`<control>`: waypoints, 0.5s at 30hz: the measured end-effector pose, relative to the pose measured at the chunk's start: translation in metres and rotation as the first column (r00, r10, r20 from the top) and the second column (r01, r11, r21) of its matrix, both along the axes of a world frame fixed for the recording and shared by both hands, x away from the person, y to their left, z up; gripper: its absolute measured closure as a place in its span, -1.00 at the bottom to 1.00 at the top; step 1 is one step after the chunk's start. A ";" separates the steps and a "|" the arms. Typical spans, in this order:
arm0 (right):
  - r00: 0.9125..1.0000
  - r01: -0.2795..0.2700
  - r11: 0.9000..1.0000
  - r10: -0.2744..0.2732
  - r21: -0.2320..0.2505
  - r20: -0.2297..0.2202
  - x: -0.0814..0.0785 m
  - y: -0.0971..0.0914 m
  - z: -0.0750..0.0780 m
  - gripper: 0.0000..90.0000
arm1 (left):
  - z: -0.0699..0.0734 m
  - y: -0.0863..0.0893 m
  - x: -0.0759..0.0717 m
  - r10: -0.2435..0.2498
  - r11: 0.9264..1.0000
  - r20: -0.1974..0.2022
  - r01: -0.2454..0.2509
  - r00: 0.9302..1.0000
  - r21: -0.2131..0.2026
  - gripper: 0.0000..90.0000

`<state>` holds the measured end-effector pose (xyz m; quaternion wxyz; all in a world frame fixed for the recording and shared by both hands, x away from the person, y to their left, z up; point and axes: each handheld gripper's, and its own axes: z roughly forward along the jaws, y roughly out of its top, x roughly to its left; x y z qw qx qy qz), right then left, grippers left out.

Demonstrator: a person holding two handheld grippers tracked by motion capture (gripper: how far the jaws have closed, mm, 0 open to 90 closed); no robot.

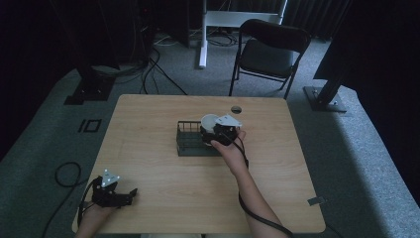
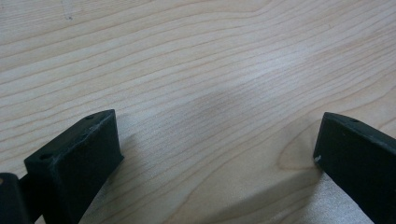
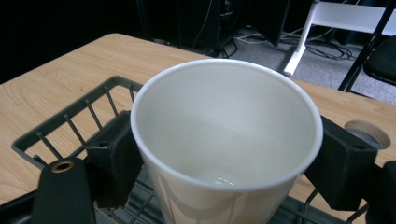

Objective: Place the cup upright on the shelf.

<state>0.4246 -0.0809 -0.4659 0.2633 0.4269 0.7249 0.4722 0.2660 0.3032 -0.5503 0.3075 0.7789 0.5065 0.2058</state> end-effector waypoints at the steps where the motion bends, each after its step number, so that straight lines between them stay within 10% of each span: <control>1: 1.000 -0.001 1.000 0.001 0.003 0.002 0.000 0.000 0.000 -0.55 | 0.000 0.000 0.000 0.000 1.000 0.000 0.000 1.000 0.000 -0.98; 15: 0.999 -0.046 0.999 0.046 0.009 -0.028 -0.001 -0.002 0.000 -0.72 | 0.000 0.000 0.000 0.000 1.000 0.000 0.000 1.000 0.000 -0.98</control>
